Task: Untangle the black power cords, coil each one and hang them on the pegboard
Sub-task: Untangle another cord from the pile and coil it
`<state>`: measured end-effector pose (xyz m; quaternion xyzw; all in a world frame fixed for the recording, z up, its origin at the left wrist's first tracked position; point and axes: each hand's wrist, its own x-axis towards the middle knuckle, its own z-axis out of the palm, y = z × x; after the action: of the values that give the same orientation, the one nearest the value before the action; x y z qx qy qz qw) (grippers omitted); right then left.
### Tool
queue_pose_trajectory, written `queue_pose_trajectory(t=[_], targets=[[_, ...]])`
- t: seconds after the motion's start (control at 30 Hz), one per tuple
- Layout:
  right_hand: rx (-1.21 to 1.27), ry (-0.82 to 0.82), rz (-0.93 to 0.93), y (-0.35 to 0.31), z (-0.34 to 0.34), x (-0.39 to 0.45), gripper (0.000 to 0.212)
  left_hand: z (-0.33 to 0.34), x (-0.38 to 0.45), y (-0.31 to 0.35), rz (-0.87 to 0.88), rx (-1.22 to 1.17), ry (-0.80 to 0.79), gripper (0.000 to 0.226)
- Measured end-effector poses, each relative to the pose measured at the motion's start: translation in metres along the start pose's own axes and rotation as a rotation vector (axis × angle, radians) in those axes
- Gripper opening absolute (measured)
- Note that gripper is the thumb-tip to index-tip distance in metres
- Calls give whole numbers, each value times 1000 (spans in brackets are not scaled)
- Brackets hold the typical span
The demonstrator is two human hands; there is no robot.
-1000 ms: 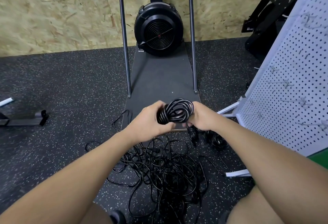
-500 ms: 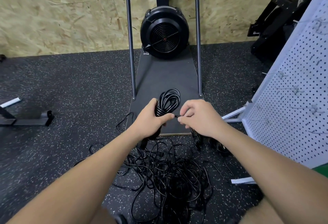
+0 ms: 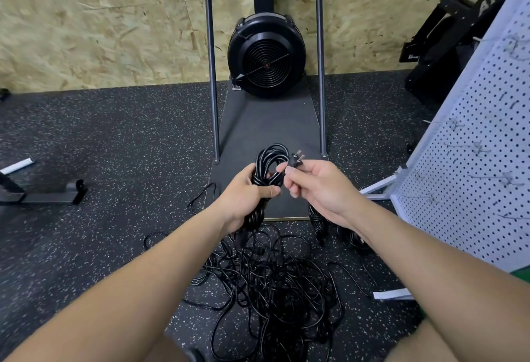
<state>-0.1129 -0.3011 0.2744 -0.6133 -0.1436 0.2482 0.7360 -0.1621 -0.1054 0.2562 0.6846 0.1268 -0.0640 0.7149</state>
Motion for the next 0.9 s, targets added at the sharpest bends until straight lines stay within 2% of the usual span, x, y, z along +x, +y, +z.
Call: queue_pose_trajectory(t=[0.07, 0.13, 0.23, 0.37, 0.47, 0.67, 0.77, 0.83, 0.9], targets=[[-52, 49, -10, 2, 2, 3, 25, 3, -1, 1, 0, 38, -11, 44], [-236, 77, -14, 1, 3, 4, 32, 5, -3, -1, 6, 80, -15, 41], [-512, 50, -9, -9, 1, 1, 43, 5, -6, -2, 8, 114, -20, 35], [-722, 14, 43, -17, -2, -3, 46, 5, -11, 4, -28, 43, -83, 31], [-795, 24, 93, -20, 0, -5, 46, 11, -12, 6, 32, 110, -46, 16], [-870, 128, 166, -25, -1, 5, 39, 35, -16, 1, 113, 247, 84, 16], [-938, 137, 264, -22, -6, 5, 36, 36, -15, -8, 174, 469, 65, 9], [-965, 129, 284, -19, -9, 3, 34, 33, -14, -14, 225, 657, 46, 11], [-968, 129, 293, -18, -11, 3, 33, 35, -17, -18, 256, 736, 77, 16]])
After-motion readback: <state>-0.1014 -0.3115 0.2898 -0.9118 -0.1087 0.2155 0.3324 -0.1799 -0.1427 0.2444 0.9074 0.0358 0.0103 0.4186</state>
